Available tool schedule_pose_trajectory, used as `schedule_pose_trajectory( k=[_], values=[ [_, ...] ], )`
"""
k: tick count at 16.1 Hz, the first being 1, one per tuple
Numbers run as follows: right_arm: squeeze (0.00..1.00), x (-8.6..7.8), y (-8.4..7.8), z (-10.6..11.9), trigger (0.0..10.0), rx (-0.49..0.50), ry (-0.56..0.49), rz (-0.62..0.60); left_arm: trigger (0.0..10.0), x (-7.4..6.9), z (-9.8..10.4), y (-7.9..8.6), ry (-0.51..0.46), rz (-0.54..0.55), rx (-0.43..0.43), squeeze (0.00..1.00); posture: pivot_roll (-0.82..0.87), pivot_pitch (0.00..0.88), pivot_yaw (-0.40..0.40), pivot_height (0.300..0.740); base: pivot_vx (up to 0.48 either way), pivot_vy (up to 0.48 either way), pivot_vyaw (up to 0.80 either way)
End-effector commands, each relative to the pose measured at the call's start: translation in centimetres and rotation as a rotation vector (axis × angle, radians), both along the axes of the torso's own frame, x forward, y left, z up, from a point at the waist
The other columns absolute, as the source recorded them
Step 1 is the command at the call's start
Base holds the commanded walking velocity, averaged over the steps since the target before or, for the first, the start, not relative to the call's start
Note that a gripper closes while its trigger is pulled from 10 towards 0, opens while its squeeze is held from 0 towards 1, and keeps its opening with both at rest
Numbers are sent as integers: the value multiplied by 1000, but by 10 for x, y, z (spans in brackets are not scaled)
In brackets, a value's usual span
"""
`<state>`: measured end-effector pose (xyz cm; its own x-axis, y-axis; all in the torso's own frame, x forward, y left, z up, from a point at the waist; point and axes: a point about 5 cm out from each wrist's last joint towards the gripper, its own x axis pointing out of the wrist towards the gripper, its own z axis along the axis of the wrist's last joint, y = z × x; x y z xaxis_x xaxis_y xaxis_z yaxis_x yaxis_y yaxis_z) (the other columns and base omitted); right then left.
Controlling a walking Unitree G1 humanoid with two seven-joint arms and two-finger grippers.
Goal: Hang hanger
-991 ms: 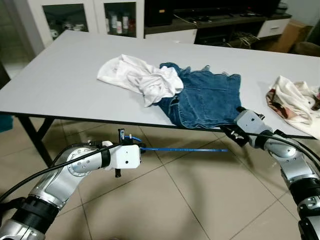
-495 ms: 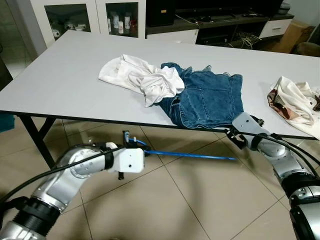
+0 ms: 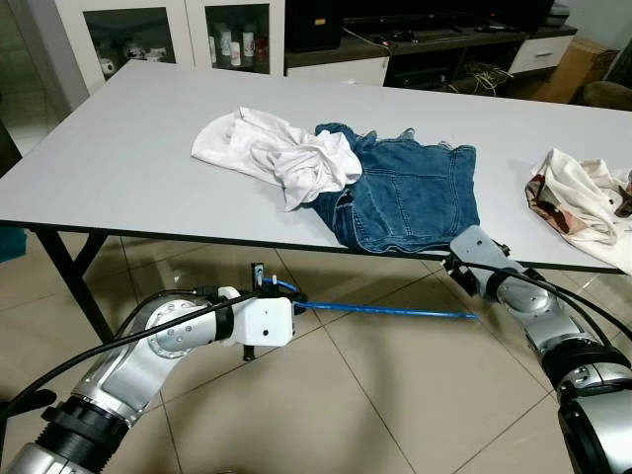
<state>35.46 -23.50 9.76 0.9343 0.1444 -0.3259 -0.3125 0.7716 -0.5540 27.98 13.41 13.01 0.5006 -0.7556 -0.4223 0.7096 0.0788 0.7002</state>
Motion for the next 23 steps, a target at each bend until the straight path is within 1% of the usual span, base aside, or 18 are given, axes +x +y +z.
schedule_pose_trajectory(
  k=[1,2,3,4,5,6,7,8,9,10,12,13,14,15,17,19,21,23],
  values=[
    [0,8,4,23,10000,130,-114,18,10000,3,11,-5,-2,37,-127,0,105,55,-63,740,0,0,0],
    [0,6,6,30,10000,205,-181,28,10000,7,17,-5,31,102,-271,0,100,55,-63,740,0,0,0],
    [0,3,6,32,10000,256,-233,25,10000,10,21,-3,56,147,-358,0,95,55,-62,740,0,0,0],
    [0,-2,8,36,10000,326,-306,22,10000,12,24,-2,114,196,-477,0,88,54,-61,740,0,0,0],
    [0,-4,8,37,10000,350,-327,18,10000,13,24,-2,133,209,-514,0,85,54,-61,740,0,0,0],
    [0,-10,7,41,10000,404,-394,-14,10000,15,25,-1,167,242,-583,0,79,53,-61,740,0,0,0],
    [0,-24,9,44,10000,530,-481,-30,10000,21,25,1,229,312,-707,0,62,48,-55,740,0,0,0],
    [0,-29,12,44,10000,555,-502,-25,10000,24,25,2,244,333,-738,0,55,46,-53,740,0,0,0],
    [0,-41,20,44,10000,584,-530,15,10000,27,25,1,260,373,-781,0,43,41,-47,740,0,0,0],
    [0,-48,24,44,10000,593,-538,41,10000,29,26,2,258,389,-793,0,40,41,-45,740,0,0,0],
    [0,-69,43,46,10000,586,-532,169,10000,34,24,7,234,465,-808,0,15,36,-23,740,0,0,0],
    [0,-69,43,46,10000,586,-532,169,10000,34,24,7,234,465,-808,0,15,36,-23,740,0,0,0],
    [0,-83,52,47,10000,568,-502,245,10000,34,23,14,230,525,-825,0,2,33,-16,740,0,0,0],
    [0,-97,59,49,10000,561,-473,304,10000,31,23,21,220,564,-839,0,-4,32,-16,740,0,0,0],
    [0,-113,65,50,10000,554,-453,338,10000,25,26,28,201,570,-849,0,-7,32,-19,740,0,0,0],
    [0,-118,65,50,10000,551,-452,323,10000,17,26,30,186,544,-837,0,-13,33,-27,740,0,0,0],
    [0,-112,63,53,10000,547,-465,288,10000,16,23,24,188,515,-810,0,-12,35,-30,740,0,0,0],
    [0,-109,64,58,10000,548,-471,279,10000,17,24,15,185,491,-809,0,-11,38,-34,740,141,0,0]
  ],
)
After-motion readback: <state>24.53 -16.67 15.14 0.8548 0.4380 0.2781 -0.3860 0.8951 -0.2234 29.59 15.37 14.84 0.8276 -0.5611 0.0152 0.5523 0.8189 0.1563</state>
